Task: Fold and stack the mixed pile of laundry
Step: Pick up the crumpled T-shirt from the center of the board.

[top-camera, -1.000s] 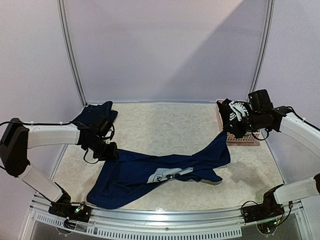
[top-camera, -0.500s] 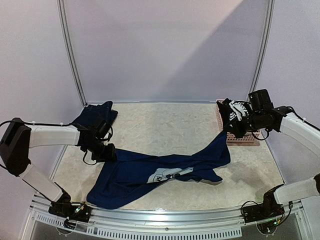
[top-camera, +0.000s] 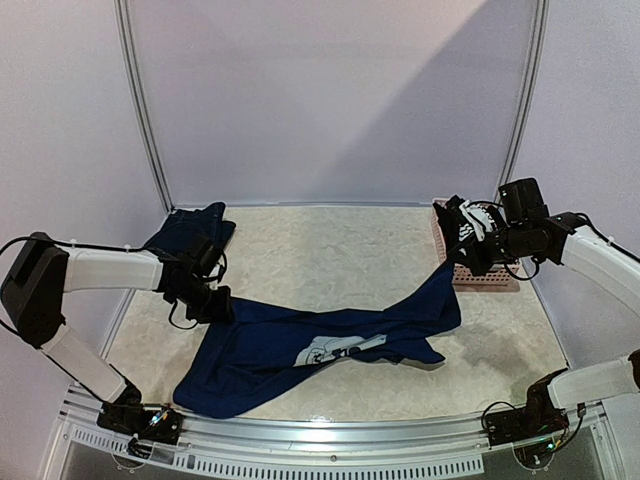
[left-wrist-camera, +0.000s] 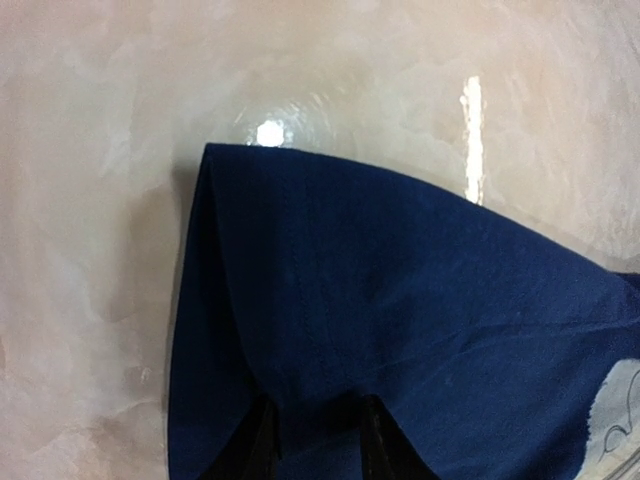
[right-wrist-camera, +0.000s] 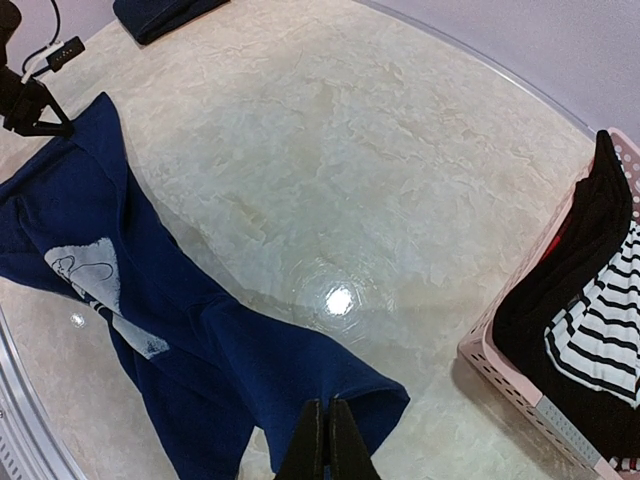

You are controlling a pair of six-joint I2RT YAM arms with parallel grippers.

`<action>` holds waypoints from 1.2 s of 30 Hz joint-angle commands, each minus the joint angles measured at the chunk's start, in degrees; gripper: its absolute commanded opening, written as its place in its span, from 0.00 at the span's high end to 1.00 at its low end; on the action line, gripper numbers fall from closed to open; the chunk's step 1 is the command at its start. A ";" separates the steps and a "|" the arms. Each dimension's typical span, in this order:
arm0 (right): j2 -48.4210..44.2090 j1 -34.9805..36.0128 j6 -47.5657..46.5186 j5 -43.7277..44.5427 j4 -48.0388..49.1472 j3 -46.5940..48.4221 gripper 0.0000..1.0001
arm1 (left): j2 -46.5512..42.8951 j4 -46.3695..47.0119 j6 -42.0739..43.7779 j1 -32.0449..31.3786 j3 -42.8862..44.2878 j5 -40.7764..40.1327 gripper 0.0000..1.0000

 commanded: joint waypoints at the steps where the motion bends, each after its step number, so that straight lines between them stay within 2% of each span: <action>1: -0.95 -0.39 -0.35 -0.36 0.52 -0.90 1.00 | 1.03 1.09 0.89 0.93 0.07 -0.82 0.75; 8: -1.09 -0.39 -0.31 -0.20 0.41 -1.05 1.00 | 0.30 -0.91 2.32 0.94 1.49 -3.73 0.87; 14: -0.42 -0.35 0.08 1.06 0.34 0.08 1.00 | -3.22 -7.74 6.05 0.93 6.52 -7.91 0.98; 17: 0.53 -0.37 0.26 2.59 -0.26 2.69 1.00 | -5.45 -12.07 8.26 0.94 10.49 -10.73 1.00; 28: 8.01 -0.59 -2.47 9.42 -6.85 25.95 1.00 | -13.19 -27.22 16.32 2.43 29.63 -19.98 1.00; 36: 13.48 -1.08 -5.35 11.24 -10.60 43.88 1.00 | -17.26 -32.50 20.37 5.16 46.36 -23.88 1.00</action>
